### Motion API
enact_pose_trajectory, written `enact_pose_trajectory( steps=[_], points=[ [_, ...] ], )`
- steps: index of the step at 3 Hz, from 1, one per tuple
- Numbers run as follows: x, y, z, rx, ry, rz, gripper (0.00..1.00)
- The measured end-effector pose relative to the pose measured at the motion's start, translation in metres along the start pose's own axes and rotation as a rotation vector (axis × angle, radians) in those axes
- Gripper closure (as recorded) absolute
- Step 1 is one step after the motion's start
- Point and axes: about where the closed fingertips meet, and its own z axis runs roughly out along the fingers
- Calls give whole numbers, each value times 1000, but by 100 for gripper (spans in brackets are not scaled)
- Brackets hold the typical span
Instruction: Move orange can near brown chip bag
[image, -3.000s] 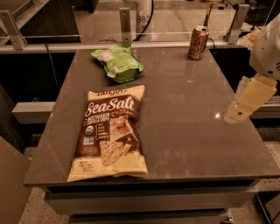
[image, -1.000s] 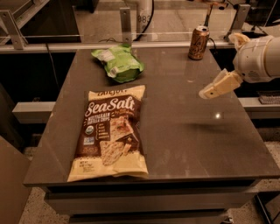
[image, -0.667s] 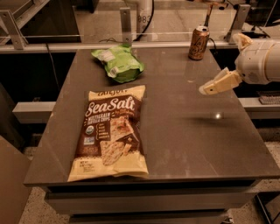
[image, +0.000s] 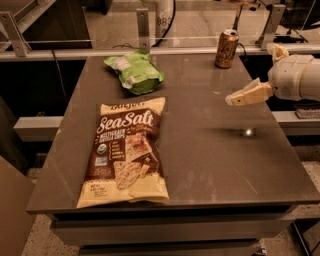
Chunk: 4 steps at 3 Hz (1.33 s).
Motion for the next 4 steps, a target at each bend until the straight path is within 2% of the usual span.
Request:
enact_pose_trajectory(
  steps=[1,2,3,4],
  points=[
    [0,0,2,7,1,6,0],
    [1,-4,6,63,-45,56,0],
    [-2,-17,19,151,-136,142,0],
    [1,-30,28,207,-178,214,0]
  ],
)
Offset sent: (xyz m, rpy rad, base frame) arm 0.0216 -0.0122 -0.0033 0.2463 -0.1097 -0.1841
